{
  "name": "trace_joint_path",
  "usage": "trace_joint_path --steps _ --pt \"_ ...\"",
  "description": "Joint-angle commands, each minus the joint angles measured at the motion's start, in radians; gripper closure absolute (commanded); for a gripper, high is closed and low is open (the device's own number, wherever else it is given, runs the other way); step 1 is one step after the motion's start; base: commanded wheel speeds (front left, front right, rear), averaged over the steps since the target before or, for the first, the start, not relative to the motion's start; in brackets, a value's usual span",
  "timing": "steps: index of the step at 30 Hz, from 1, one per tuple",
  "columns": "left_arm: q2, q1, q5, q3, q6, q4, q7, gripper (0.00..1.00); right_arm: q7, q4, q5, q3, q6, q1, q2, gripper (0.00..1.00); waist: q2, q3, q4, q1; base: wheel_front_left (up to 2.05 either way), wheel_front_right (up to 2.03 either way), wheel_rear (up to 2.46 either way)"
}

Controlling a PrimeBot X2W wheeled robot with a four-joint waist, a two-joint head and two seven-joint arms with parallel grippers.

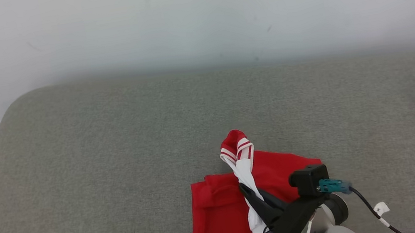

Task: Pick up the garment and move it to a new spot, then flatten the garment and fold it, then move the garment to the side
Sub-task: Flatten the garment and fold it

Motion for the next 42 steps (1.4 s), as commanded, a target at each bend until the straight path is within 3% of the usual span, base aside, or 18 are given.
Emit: trace_joint_path --steps 1,21,22,23,30,33,42 --pt "-0.001 -0.016 -0.012 -0.006 0.001 0.002 -0.003 0.0 -0.011 0.023 -0.008 0.008 -0.002 -0.02 0.008 1.0 0.0 0.015 0.025 0.0 0.0 0.0 0.0" --pt "-0.001 -0.058 -0.04 -0.061 0.015 0.03 -0.003 0.0 -0.134 0.276 0.157 0.211 -0.002 -0.174 0.013 1.0 0.0 0.053 0.083 0.0 0.0 0.0 0.0" --pt "-0.001 -0.058 -0.04 -0.06 0.016 0.03 -0.003 0.0 -0.15 0.271 0.162 0.226 -0.002 -0.183 0.014 0.67 0.0 0.053 0.081 0.0 0.0 0.0 0.0" --pt "-0.001 -0.058 -0.04 -0.059 0.016 0.029 -0.003 0.0 -0.159 0.268 0.17 0.24 -0.002 -0.188 0.015 0.0 0.0 0.053 0.079 0.0 0.0 0.0 0.0" --pt "-0.001 -0.038 -0.032 -0.046 0.015 0.025 -0.003 0.0 -0.242 0.279 0.189 0.236 -0.002 -0.234 0.01 0.0 0.0 0.036 0.054 0.0 0.0 0.0 0.0" --pt "-0.001 -0.032 -0.028 -0.04 0.015 0.021 -0.003 0.0 -0.258 0.266 0.174 0.189 -0.002 -0.241 -0.03 0.0 0.0 0.028 0.044 0.0 0.0 0.0 0.0" --pt "-0.001 -0.013 -0.011 -0.015 0.013 -0.001 -0.003 0.0 -0.263 0.065 0.004 -0.101 -0.002 -0.077 -0.167 0.0 0.0 0.019 0.025 0.0 0.0 0.0 0.0"
